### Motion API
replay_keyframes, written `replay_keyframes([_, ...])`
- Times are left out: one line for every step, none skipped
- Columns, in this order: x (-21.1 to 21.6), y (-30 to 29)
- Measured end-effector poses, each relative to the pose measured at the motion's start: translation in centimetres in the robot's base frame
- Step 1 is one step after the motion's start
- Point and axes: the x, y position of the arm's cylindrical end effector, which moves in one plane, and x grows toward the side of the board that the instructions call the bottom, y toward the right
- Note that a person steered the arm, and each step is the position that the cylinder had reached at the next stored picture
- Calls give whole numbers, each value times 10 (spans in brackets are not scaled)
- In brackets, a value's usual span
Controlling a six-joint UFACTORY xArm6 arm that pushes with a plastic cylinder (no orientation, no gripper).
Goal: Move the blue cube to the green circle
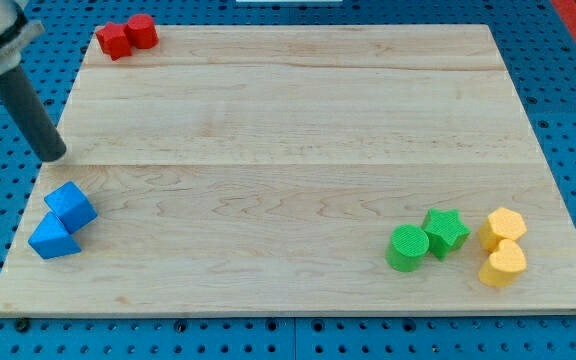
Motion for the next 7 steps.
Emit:
replay_keyframes([32,7])
replay_keyframes([66,-1])
replay_keyframes([67,59])
replay_keyframes([64,80])
replay_keyframes([53,57])
replay_keyframes([55,165])
replay_keyframes([55,270])
